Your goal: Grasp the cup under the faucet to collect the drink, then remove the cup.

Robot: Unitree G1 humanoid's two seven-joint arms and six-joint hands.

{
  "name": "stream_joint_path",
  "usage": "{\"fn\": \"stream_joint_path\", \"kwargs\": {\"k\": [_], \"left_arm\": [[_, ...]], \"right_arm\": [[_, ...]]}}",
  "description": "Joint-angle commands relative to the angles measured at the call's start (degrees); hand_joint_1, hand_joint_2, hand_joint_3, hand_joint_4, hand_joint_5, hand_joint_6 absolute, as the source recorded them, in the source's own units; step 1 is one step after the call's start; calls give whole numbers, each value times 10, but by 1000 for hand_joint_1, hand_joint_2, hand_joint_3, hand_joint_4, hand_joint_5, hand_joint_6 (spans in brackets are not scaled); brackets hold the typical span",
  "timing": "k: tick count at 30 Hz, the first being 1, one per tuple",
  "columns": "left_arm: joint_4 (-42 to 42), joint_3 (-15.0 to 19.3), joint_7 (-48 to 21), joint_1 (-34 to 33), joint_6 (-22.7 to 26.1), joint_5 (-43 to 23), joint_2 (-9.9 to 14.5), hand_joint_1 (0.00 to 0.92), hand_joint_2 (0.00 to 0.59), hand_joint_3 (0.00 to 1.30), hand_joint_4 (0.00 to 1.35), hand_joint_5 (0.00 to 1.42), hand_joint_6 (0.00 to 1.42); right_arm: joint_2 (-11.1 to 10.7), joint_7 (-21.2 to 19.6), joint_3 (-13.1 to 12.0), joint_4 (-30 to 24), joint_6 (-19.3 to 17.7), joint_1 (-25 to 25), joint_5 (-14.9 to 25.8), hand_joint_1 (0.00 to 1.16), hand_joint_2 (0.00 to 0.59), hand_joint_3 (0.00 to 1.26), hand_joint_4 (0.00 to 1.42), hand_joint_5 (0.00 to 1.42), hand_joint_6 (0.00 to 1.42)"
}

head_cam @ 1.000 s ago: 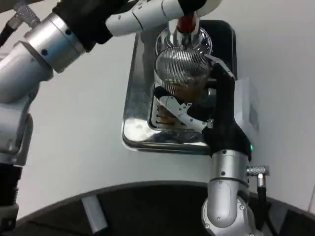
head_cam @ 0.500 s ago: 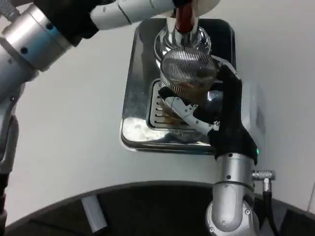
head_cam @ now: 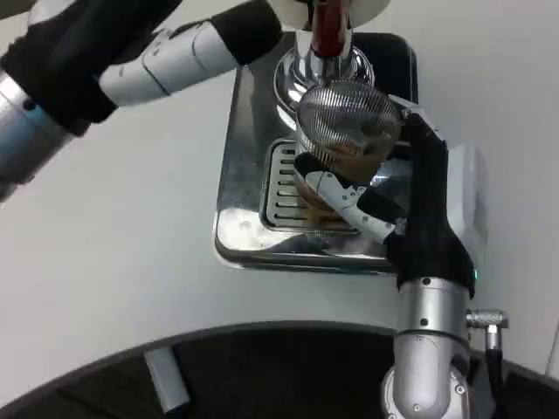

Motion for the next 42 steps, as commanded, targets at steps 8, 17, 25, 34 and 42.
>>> {"fn": "stream_joint_path", "kwargs": {"k": [8,17,25,34,42], "left_arm": [[-31,50,3,79,11,-23,30,0,99,156,137,200,260],[-55,83,22,147,3,2,40,0,100,156,121,169,264],[-86,99,44,212,9,32,40,0,101,147,97,140,240],[-123,122,68,309,13,65,29,0,101,137,72,112,221],[-172,129,84,405,14,96,16,0,102,118,47,89,200]], "right_arm": [[-15,34,18,-69,-22,47,-30,784,246,570,654,775,909],[-51,79,20,-147,-32,112,-34,788,246,597,685,815,955],[-76,113,16,-207,-45,162,-45,786,246,615,706,838,995],[-114,149,1,-267,-73,222,-49,793,236,645,735,878,1019],[-124,175,-16,-322,-89,267,-39,805,240,670,753,901,1054]]}}
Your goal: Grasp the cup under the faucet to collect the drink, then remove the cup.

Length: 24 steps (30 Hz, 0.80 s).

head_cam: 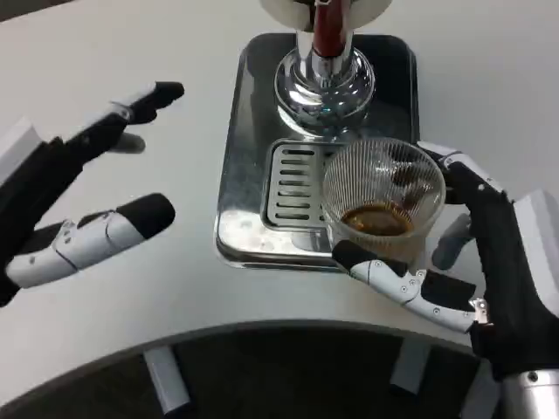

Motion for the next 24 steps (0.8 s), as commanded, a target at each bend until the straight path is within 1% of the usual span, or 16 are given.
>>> {"fn": "stream_joint_path", "kwargs": {"k": [1,4,10,15,19,24], "left_arm": [[-32,3,9,53,2,26,-6,0,102,118,46,87,200],[-55,-4,8,90,6,64,-3,0,102,97,3,58,185],[-97,-27,3,136,9,112,-5,0,102,76,0,5,133],[-122,-40,4,158,21,138,-9,0,102,63,0,0,118],[-144,-44,1,172,28,157,-9,0,102,40,0,0,111],[-165,-49,-1,181,39,171,-9,0,102,23,0,0,97]], "right_arm": [[0,12,-5,-48,-34,30,7,806,240,670,753,902,1054],[-2,24,-10,-69,-37,49,13,807,240,675,761,907,1072],[-3,49,-20,-101,-44,90,30,809,240,685,780,920,1087],[-7,67,-26,-128,-52,123,43,810,239,686,781,928,1094],[-12,79,-30,-143,-63,144,49,810,240,689,781,931,1096],[-12,89,-35,-158,-76,163,58,810,240,693,781,932,1105]]}}
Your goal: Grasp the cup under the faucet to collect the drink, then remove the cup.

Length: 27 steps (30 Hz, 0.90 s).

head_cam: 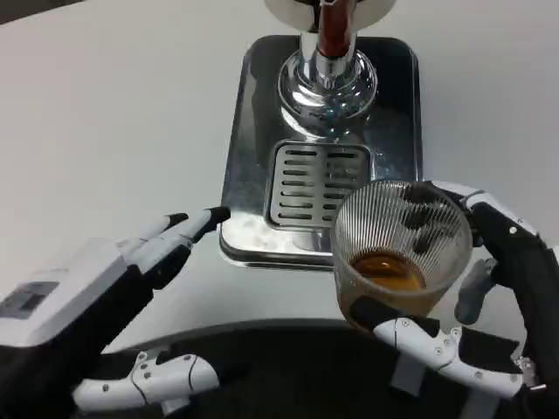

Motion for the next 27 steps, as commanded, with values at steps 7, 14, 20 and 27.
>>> {"fn": "stream_joint_path", "kwargs": {"k": [7,14,20,27], "left_arm": [[-48,-13,-11,26,21,22,-2,0,101,18,0,0,85],[-86,-4,-16,41,27,22,-3,0,101,8,0,0,80],[-116,8,-23,49,33,26,-1,0,101,0,0,0,75],[-154,40,-38,70,56,46,-1,0,101,0,0,0,49]], "right_arm": [[4,14,3,-50,-46,23,14,810,240,695,791,932,1112],[5,25,16,-63,-54,40,16,810,240,709,792,948,1112],[3,37,25,-70,-60,48,15,810,240,709,792,950,1126],[2,47,35,-74,-62,53,12,810,240,709,802,961,1129]]}}
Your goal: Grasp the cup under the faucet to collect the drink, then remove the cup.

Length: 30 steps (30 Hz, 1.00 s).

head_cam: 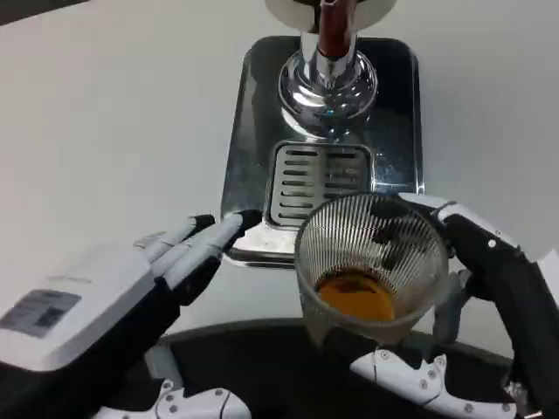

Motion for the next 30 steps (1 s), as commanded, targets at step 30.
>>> {"fn": "stream_joint_path", "kwargs": {"k": [30], "left_arm": [[-35,74,-33,70,-8,19,-4,0,92,0,0,0,27]], "right_arm": [[-3,18,33,-33,-36,15,-11,810,240,732,820,973,1145]]}}
